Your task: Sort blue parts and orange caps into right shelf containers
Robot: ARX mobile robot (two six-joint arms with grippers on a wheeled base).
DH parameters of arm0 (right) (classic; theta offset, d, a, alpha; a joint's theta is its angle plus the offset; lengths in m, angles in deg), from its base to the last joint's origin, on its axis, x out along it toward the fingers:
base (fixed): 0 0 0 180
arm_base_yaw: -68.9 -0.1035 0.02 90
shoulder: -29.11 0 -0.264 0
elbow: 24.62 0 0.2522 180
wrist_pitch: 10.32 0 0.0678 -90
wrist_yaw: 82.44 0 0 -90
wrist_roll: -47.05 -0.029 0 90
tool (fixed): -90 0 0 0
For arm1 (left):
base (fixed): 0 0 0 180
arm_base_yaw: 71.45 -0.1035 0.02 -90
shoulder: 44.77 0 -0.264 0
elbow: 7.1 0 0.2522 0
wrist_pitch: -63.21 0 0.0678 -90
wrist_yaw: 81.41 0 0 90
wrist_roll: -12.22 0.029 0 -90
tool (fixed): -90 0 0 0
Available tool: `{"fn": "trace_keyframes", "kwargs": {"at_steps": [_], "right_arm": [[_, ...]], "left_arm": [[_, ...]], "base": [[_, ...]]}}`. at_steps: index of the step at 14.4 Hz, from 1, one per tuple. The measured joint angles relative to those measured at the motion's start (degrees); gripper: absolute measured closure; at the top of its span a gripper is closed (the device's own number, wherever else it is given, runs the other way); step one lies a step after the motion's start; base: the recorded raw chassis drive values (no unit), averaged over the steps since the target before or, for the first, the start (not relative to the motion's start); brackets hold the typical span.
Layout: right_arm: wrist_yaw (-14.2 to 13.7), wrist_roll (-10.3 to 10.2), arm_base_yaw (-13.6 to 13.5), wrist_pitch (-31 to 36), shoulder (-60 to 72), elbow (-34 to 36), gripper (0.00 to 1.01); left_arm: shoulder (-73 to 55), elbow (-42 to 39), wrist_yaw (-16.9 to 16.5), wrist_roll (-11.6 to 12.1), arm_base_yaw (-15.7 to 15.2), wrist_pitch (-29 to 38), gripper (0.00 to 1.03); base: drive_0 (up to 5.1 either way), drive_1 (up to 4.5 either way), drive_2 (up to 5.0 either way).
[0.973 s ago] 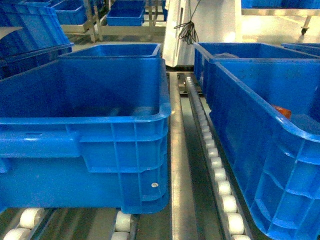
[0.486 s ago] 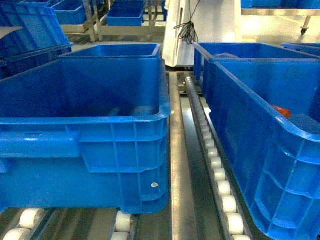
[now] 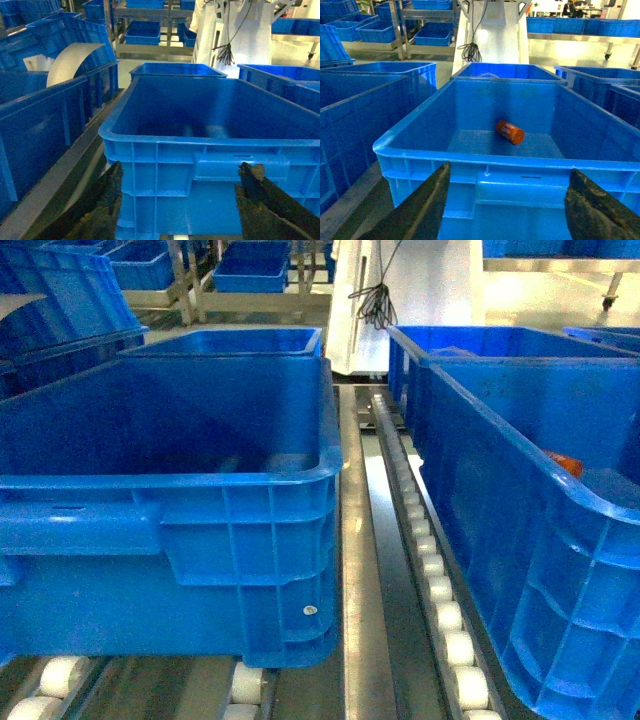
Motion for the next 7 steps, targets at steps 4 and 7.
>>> {"fn": "trace_keyframes", "kwargs": {"at_steps": [4, 7], "right_arm": [[0.0, 0.02, 0.0, -0.02, 0.0, 0.0, 0.14], [0.0, 0.0, 0.0, -0.02, 0.0, 0.0, 0.01]], "left_arm": [[0.0, 0.0, 0.0, 0.0, 0.0, 0.02, 0.19], [0.0, 0.0, 0.0, 0.0, 0.0, 0.02, 0.05]], "base": [[0.0, 0.0, 0.0], [0.0, 0.0, 0.0]]}}
